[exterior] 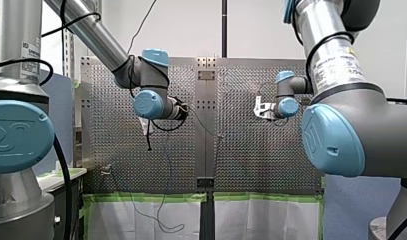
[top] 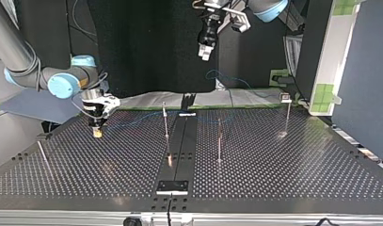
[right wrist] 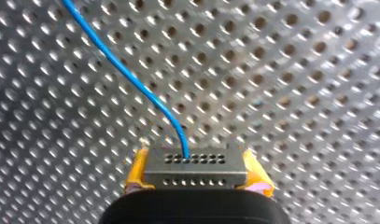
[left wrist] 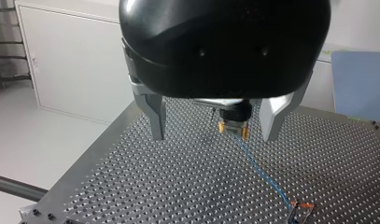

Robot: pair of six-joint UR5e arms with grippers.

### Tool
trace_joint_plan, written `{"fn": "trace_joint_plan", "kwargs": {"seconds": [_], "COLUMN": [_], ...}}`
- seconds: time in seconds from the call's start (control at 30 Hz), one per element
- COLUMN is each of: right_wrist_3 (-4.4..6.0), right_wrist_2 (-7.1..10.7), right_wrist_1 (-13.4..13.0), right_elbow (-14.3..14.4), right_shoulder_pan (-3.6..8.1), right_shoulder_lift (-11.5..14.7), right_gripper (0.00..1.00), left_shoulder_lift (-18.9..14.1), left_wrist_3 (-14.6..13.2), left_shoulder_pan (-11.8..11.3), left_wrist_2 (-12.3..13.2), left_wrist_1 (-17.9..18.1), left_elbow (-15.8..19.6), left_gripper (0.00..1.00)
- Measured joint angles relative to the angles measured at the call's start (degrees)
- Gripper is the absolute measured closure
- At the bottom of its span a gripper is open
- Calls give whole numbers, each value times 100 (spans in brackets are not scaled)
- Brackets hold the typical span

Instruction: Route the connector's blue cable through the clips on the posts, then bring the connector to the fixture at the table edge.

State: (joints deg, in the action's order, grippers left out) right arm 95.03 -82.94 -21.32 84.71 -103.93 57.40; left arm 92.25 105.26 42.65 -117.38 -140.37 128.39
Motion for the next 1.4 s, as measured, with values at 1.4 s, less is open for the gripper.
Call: {"fn": "trace_joint_plan", "kwargs": {"seconds": [1.4], "right_wrist_3": [-43], "right_wrist_2": [-288], "right_wrist_1": [-150], "right_elbow": [921], "right_shoulder_pan": [902], "right_shoulder_lift": [1340], "right_gripper": [100], "left_shoulder_lift": [-161], "left_wrist_3": [-281], "left_shoulder_pan": [-42], "left_wrist_2": [-167], "left_wrist_1": [-477], "left_elbow": [0], "left_gripper": [0]}}
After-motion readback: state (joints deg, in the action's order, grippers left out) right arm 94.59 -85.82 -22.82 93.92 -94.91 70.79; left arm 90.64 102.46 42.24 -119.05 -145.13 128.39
